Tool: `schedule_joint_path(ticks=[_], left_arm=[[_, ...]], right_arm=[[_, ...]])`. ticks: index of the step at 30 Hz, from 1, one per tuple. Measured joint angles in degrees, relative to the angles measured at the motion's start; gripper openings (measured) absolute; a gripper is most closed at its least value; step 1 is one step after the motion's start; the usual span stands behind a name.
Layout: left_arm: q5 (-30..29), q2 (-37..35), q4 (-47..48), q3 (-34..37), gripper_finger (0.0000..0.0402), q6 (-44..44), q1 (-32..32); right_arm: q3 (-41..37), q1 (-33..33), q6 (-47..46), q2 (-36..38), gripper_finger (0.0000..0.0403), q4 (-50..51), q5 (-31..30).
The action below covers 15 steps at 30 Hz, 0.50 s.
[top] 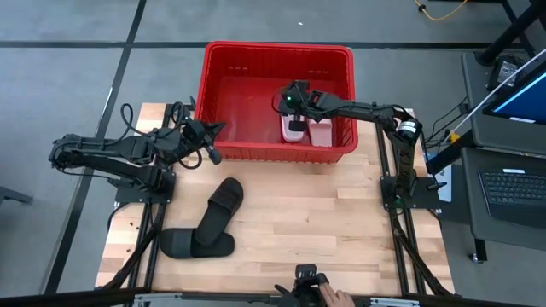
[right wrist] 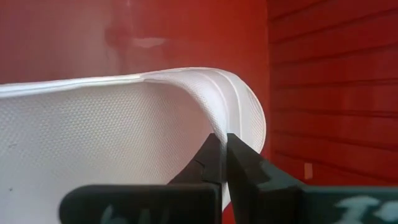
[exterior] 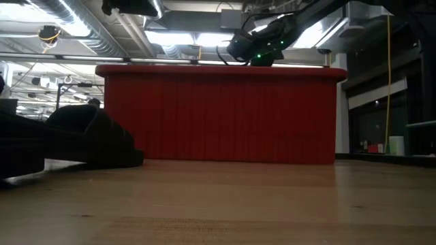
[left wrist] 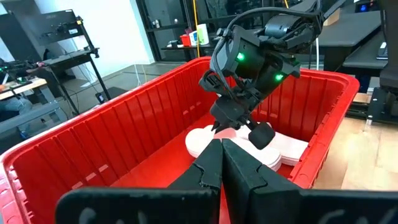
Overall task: Pick and place slides into bin
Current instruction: Put the pink slide into the red container
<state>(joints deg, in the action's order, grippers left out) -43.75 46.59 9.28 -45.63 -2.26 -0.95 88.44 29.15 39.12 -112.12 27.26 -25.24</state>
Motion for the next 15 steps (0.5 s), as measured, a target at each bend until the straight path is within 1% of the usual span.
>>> schedule_joint_path(ticks=[5, 15], left_arm=[[0.0, 0.0, 0.0, 0.0, 0.0002, 0.0, 0.0], [0.0, 0.0, 0.0, 0.0, 0.0002, 0.0, 0.0]], right_arm=[[-0.1, 0.1, -2.9, 0.0, 0.0009, 0.7, 2.9], [-4.6, 0.4, -3.0, 0.0, 0.0009, -2.1, 2.9]])
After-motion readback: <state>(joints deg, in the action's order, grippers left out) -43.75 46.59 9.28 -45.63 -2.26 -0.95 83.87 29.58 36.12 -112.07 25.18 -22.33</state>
